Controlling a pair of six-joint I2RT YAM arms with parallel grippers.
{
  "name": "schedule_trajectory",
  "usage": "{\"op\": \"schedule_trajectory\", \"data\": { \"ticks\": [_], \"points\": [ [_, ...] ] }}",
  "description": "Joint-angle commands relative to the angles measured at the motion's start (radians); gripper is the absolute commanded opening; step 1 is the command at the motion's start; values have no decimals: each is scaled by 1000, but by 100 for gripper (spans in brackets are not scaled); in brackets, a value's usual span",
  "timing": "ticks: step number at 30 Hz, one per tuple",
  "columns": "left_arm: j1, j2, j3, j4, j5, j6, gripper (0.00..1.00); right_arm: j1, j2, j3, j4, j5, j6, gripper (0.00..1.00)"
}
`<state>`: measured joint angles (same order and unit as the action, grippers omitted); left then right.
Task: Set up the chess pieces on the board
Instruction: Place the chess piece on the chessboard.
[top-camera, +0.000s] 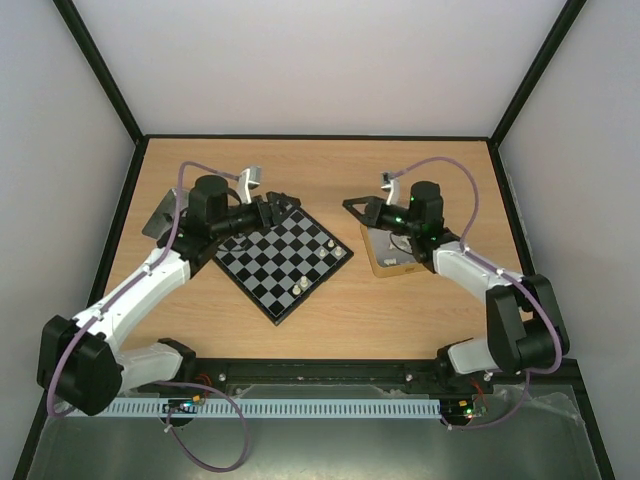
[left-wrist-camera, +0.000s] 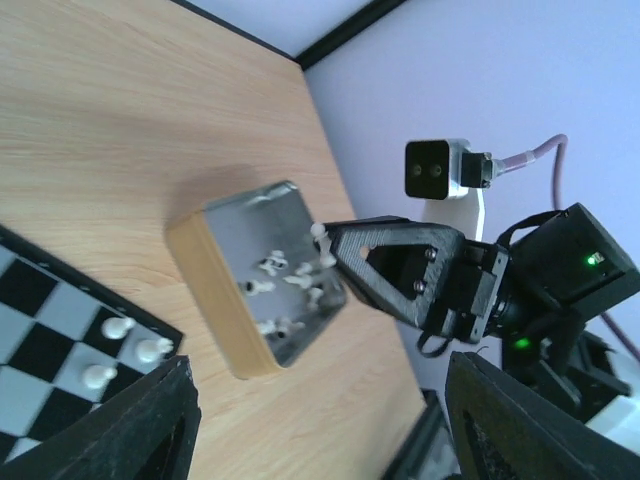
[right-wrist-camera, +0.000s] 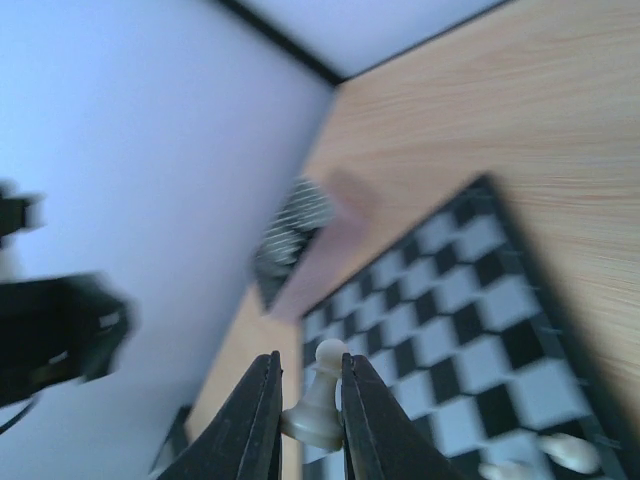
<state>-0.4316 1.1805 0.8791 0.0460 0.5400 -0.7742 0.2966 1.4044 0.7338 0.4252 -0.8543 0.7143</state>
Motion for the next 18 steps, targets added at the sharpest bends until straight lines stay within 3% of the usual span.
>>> {"op": "schedule_trajectory", "data": {
  "ticks": [1, 11, 18],
  "points": [
    [4, 38, -17, 169, 171, -146, 70, 85, -31, 18, 272, -239, 72, 15],
    [4, 63, -23, 250, 320, -266, 67, 202, 7, 132, 138, -359, -134, 15],
    [4, 76, -26, 271, 364, -309, 47, 212, 26, 158, 106, -362, -163, 15]
  ]
}}
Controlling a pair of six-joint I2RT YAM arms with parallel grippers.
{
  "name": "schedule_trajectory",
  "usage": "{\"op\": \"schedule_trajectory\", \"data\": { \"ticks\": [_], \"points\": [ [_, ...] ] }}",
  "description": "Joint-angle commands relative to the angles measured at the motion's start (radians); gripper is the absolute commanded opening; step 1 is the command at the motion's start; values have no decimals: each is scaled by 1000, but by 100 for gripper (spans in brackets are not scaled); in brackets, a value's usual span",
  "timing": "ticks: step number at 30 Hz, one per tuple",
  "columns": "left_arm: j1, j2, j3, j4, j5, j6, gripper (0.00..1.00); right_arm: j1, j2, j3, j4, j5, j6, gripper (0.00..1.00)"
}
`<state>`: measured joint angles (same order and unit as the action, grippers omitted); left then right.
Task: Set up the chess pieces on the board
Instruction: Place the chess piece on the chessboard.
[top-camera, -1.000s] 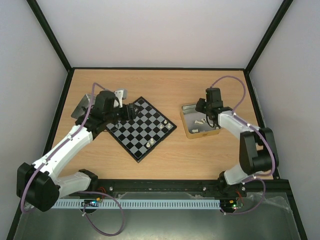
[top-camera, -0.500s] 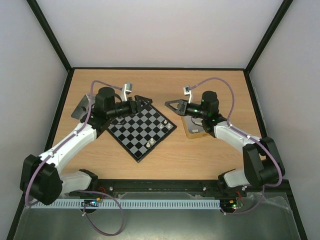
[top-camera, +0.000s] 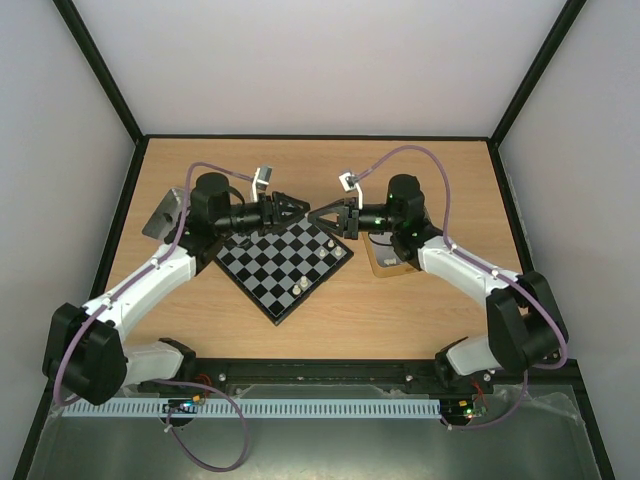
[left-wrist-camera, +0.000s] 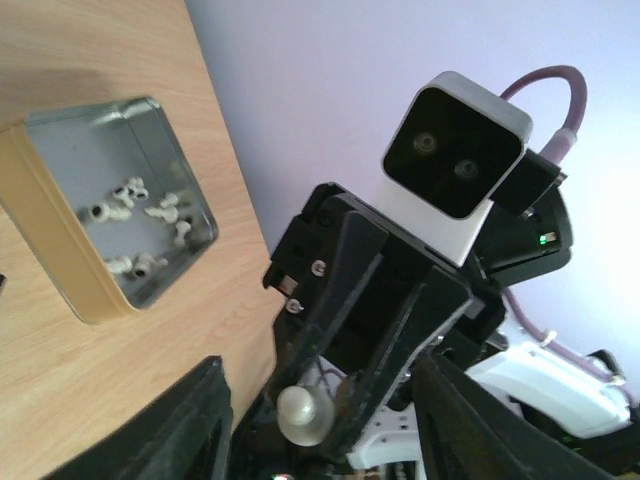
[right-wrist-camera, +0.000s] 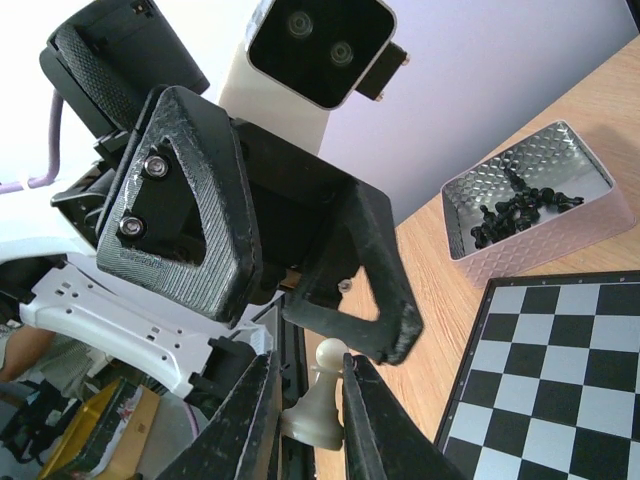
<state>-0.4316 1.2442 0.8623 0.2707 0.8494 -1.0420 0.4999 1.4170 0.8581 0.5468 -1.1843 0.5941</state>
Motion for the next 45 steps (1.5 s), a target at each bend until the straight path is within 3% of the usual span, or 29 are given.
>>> {"op": "schedule_trajectory", "data": {
  "ticks": [1, 5, 14, 21, 27, 33, 40, 45],
  "points": [
    [4, 16, -11, 57, 60, -54, 44, 9, 14, 35, -16, -31, -45, 15],
    [4, 26, -24, 112, 71, -129, 36, 11, 19, 42, -39, -24, -68, 15],
    [1, 38, -61, 158, 73, -245, 34, 15, 31, 56, -52, 14, -93, 15],
    [-1, 57, -94, 242, 72, -347, 19, 24, 33, 60, -87, 15, -145, 14],
    [-8, 71, -95, 222, 79, -364, 20, 29, 40, 81, -163, 12, -224, 14],
    [-9, 92, -102, 209, 86, -395, 28, 30, 48, 137, -304, 32, -347, 13],
    [-9, 119, -106, 236, 95, -459, 23, 33, 53, 175, -404, 68, -436, 13],
    [-9, 129, -121, 247, 105, -498, 25, 35, 56, 190, -442, 69, -490, 14]
  ]
}}
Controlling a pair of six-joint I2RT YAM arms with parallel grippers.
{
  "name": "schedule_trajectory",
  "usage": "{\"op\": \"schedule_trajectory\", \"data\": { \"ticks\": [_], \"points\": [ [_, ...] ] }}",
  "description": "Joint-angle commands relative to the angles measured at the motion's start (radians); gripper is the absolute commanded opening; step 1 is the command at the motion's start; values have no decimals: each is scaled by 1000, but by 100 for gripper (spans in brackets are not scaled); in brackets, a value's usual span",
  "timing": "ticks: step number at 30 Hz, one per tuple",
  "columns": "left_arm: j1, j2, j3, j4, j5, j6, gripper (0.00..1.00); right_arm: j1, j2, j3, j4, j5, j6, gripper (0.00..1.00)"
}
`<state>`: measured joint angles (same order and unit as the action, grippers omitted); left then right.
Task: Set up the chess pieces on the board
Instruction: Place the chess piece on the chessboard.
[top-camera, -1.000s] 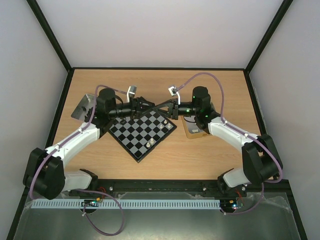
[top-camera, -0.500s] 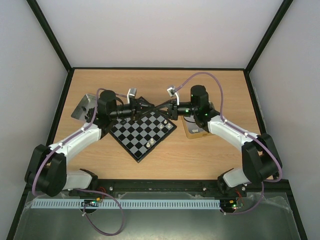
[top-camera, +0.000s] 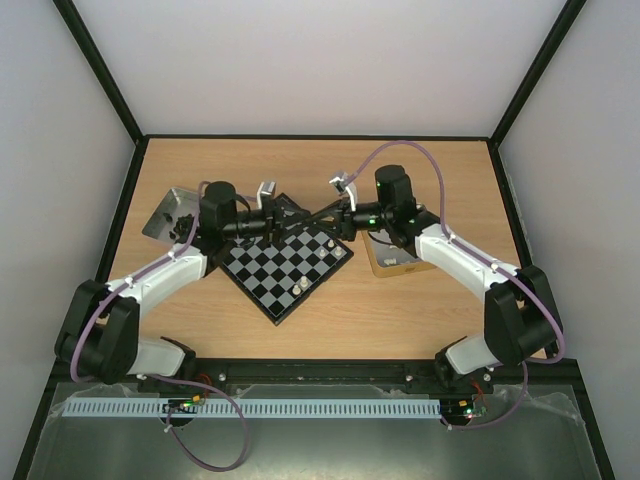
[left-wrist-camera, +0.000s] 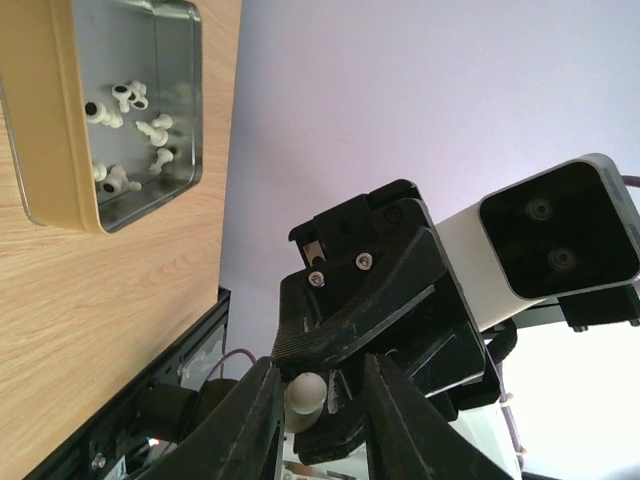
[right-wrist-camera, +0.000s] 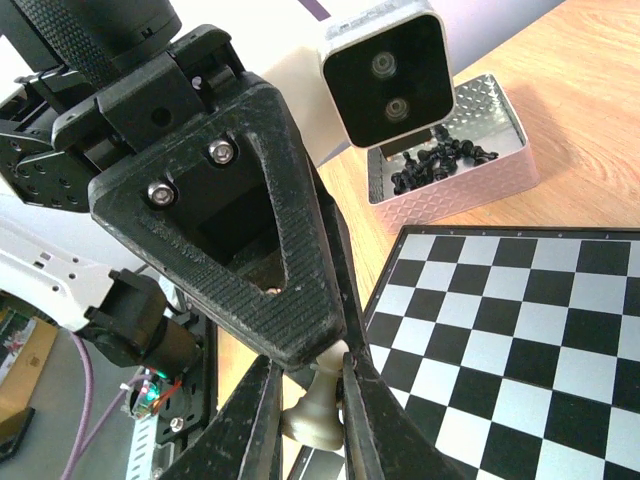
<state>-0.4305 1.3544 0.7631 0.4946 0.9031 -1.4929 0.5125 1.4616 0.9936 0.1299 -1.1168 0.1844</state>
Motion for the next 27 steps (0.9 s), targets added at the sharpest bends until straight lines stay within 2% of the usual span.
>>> {"op": "schedule_trajectory", "data": {
  "ticks": [1, 7, 16, 19, 24, 27],
  "points": [
    [-10, 22, -25, 29, 55, -56, 26, 23, 13, 60, -44, -1, -94, 14],
    [-10, 31, -33, 49, 67, -86, 28, 27, 21, 93, -116, 0, -160, 13],
    [-10, 32, -46, 55, 64, -100, 5, 33, 30, 103, -136, 25, -173, 13],
    [-10, 32, -51, 58, 58, -102, 2, 37, 30, 99, -132, 40, -165, 15],
    [-10, 27, -57, 36, 39, -73, 2, 37, 11, 83, -113, 75, -137, 24],
    [-7, 23, -54, -11, 21, -23, 2, 38, -15, 67, -97, 111, -112, 37]
  ]
}}
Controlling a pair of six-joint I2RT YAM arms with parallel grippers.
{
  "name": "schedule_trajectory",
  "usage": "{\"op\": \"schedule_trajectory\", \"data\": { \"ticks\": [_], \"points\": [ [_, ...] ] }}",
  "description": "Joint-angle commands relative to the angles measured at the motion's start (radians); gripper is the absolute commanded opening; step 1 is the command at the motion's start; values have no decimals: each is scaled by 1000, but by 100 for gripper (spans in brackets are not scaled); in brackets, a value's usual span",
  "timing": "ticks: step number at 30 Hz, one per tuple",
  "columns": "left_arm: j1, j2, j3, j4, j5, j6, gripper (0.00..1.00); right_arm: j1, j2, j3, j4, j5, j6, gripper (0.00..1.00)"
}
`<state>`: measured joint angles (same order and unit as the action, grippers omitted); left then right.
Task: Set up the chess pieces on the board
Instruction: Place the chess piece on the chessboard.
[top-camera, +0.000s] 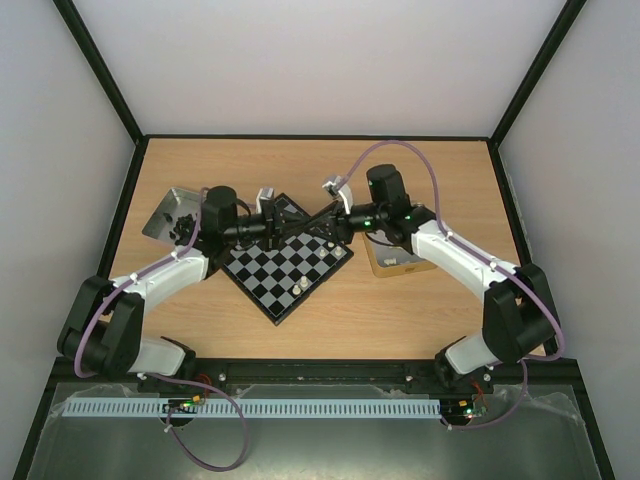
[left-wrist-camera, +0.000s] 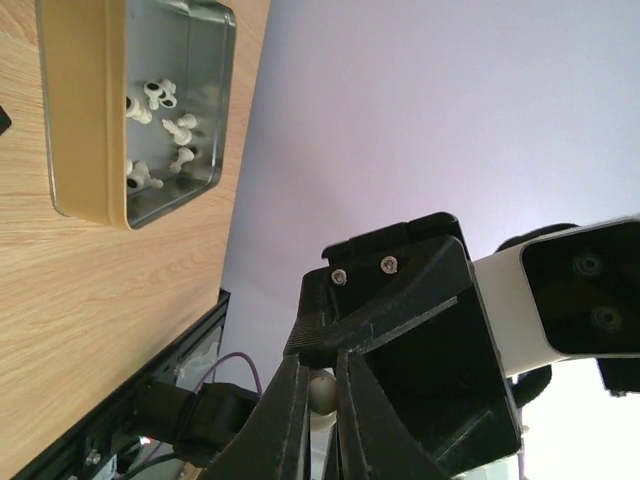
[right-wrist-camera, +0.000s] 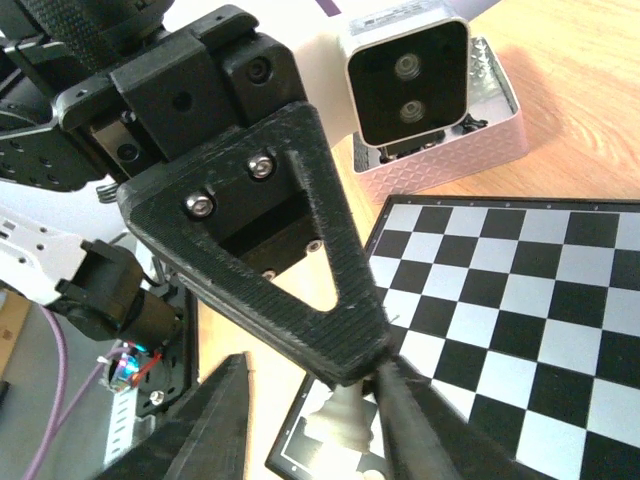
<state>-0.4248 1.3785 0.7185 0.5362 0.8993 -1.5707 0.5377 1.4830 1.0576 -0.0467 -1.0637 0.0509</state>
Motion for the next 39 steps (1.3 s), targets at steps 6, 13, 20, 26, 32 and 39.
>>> {"op": "schedule_trajectory", "data": {
  "ticks": [6, 13, 20, 26, 32, 39],
  "points": [
    [8, -32, 9, -244, -57, 252, 2, 10, -94, -45, 129, 215, 109, 59],
    [-58, -54, 185, -706, -522, 725, 2, 2, -161, -122, 200, 762, 380, 63],
    [-290, 79, 311, -860, -994, 938, 2, 2, -232, -201, 144, 1153, 521, 63],
    [-417, 223, 376, -889, -1201, 1012, 2, -5, -303, -279, 155, 1258, 573, 64],
    [-430, 316, 385, -887, -1203, 1038, 2, -8, -293, -289, 132, 1247, 578, 64],
    [-430, 363, 369, -818, -1141, 1057, 2, -11, -286, -291, 131, 1237, 578, 64]
  ]
}}
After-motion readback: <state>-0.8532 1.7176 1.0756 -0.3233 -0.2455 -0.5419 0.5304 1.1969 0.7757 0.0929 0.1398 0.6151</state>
